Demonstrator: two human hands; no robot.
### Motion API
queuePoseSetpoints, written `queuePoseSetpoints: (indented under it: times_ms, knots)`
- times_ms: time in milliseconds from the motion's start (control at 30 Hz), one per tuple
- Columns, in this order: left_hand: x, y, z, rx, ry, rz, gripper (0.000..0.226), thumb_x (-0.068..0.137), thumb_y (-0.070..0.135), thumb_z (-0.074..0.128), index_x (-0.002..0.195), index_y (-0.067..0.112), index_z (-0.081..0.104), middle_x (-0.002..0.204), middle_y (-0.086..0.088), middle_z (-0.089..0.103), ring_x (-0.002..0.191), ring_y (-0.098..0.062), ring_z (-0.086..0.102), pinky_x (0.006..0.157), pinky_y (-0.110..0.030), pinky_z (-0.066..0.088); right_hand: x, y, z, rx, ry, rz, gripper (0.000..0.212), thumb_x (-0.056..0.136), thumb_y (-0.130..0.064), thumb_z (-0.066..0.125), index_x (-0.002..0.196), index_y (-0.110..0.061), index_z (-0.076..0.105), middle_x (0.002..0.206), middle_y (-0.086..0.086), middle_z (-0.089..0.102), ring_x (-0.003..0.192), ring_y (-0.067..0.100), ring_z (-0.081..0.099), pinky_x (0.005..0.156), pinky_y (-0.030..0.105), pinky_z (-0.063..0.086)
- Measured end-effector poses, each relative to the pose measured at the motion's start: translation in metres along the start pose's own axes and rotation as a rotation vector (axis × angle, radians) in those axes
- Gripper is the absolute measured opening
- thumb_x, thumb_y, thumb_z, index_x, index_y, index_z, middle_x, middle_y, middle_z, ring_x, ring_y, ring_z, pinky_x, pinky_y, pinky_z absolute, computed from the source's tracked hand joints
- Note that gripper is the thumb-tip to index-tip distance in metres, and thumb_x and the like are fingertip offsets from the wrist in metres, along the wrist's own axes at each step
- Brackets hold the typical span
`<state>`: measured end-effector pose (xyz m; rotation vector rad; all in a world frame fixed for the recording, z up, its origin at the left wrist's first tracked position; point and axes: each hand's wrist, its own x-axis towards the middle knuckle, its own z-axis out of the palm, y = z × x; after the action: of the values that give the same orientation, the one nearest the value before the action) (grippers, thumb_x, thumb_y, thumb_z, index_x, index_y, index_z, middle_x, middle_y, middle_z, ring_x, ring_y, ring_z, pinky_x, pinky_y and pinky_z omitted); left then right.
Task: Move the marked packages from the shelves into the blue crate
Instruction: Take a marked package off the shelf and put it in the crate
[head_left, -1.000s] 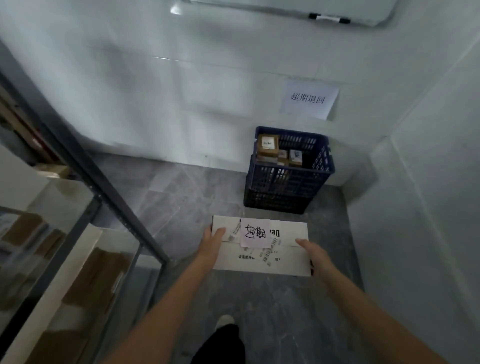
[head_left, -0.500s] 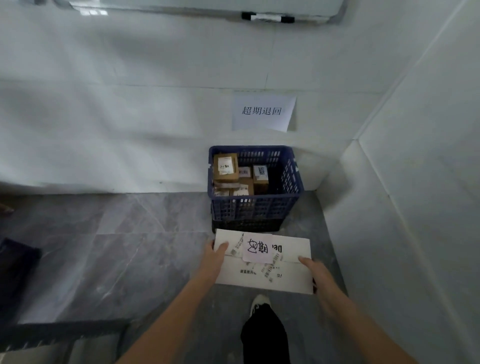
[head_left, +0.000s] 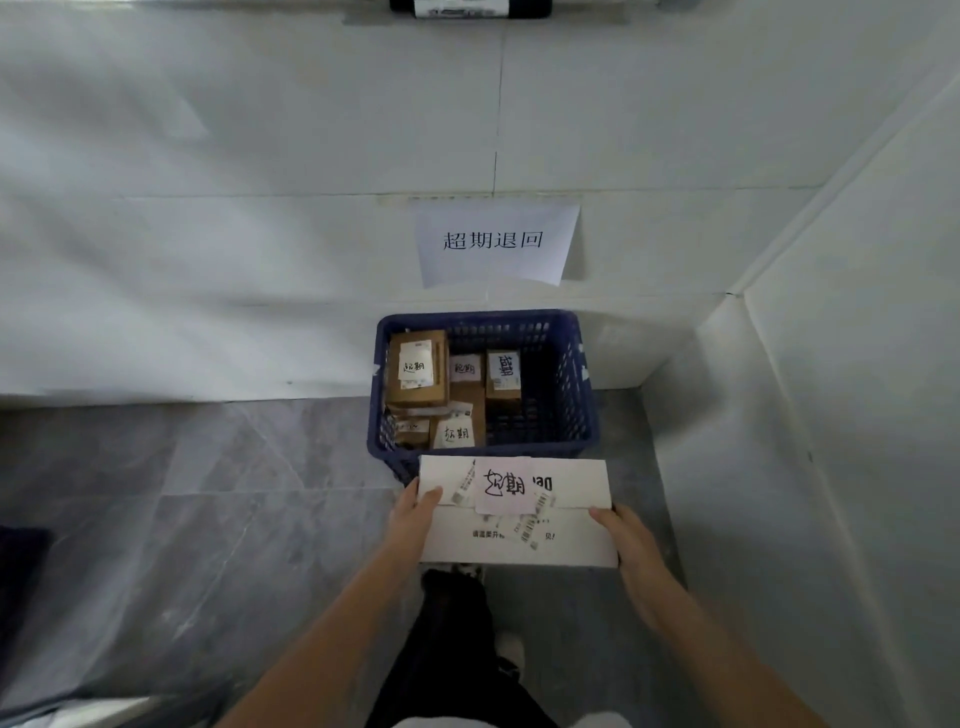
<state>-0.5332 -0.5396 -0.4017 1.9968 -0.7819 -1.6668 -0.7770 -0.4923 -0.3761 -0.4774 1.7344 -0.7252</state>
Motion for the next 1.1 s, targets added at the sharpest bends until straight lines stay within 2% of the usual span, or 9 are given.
queuePoseSetpoints:
  times_ms: [167,333,467,567,700,800,900,967,1100]
  knots:
    - [0.063,0.043,0.019,0.004,-0.026,-0.101,0.047,0.099,0.030,0.045,0.142,0.011,0.037,0.133,-0.011,0.049,0.113,-0.027,0.052,0.096,-0.038,0.042,0.061,-0.035,0.006,-0.003,0.009,0.046,0.032,0.097,-0.016,0.054,0.128,-0.015,0.057,0.118,0.014,0.066,0.109,0.032,0.062,0.100,0.053,0.047]
    - [0.125,0.090,0.042,-0.047,-0.038,-0.157,0.048,0.097,0.029,0.049,0.140,0.013,0.035,0.108,-0.002,0.050,0.084,-0.012,0.052,0.074,-0.028,0.043,0.130,-0.066,0.012,-0.003,0.055,0.128,0.034,0.097,-0.014,0.053,0.131,-0.015,0.055,0.121,0.017,0.064,0.110,0.035,0.060,0.100,0.055,0.047]
    - [0.196,0.115,0.055,0.019,-0.033,-0.090,0.046,0.096,0.026,0.049,0.139,0.013,0.042,0.135,-0.014,0.045,0.115,-0.030,0.051,0.101,-0.043,0.044,0.207,-0.087,0.022,-0.018,0.023,0.145,0.032,0.096,-0.024,0.055,0.128,-0.021,0.057,0.118,0.010,0.065,0.107,0.028,0.060,0.101,0.051,0.047]
    - [0.263,0.130,0.067,0.063,-0.033,-0.050,0.045,0.097,0.024,0.044,0.140,0.012,0.042,0.139,-0.018,0.042,0.120,-0.034,0.048,0.103,-0.048,0.042,0.275,-0.095,0.034,-0.016,0.025,0.130,0.040,0.098,-0.031,0.052,0.136,-0.020,0.051,0.117,0.007,0.064,0.104,0.024,0.060,0.098,0.046,0.048]
    - [0.355,0.135,0.084,0.061,-0.016,-0.041,0.042,0.099,0.023,0.039,0.141,0.018,0.041,0.120,-0.011,0.056,0.094,-0.023,0.059,0.072,-0.031,0.050,0.368,-0.096,0.056,0.029,0.004,0.222,0.048,0.101,-0.048,0.040,0.143,-0.027,0.040,0.123,0.001,0.062,0.099,0.016,0.060,0.078,0.033,0.048]
    - [0.408,0.129,0.096,0.036,0.099,-0.020,0.038,0.098,0.017,0.037,0.136,0.017,0.043,0.087,0.004,0.054,0.071,-0.009,0.053,0.051,-0.018,0.041,0.422,-0.092,0.073,0.054,-0.028,0.248,0.040,0.099,-0.054,0.039,0.129,-0.029,0.050,0.102,-0.006,0.064,0.087,0.009,0.061,0.064,0.024,0.046]
    - [0.437,0.116,0.104,0.023,0.135,-0.032,0.044,0.097,0.020,0.039,0.140,0.017,0.038,0.116,-0.007,0.056,0.099,-0.021,0.057,0.082,-0.034,0.052,0.463,-0.091,0.088,0.053,-0.064,0.243,0.049,0.096,-0.058,0.041,0.127,-0.022,0.056,0.110,-0.001,0.065,0.094,0.014,0.062,0.067,0.024,0.050]
    - [0.447,0.107,0.108,0.070,0.122,-0.062,0.054,0.097,0.024,0.040,0.148,0.019,0.026,0.149,-0.011,0.034,0.130,-0.029,0.041,0.109,-0.045,0.035,0.485,-0.093,0.094,0.029,-0.090,0.224,0.057,0.097,-0.058,0.038,0.136,-0.020,0.052,0.128,0.005,0.061,0.113,0.021,0.059,0.083,0.031,0.053]
    - [0.458,0.092,0.116,0.101,0.138,-0.008,0.065,0.098,0.028,0.041,0.153,0.024,0.007,0.160,0.000,0.008,0.144,-0.025,0.017,0.114,-0.039,0.018,0.522,-0.096,0.104,-0.047,-0.165,0.173,0.056,0.098,-0.060,0.031,0.139,-0.025,0.049,0.136,0.006,0.058,0.123,0.025,0.056,0.108,0.043,0.043]
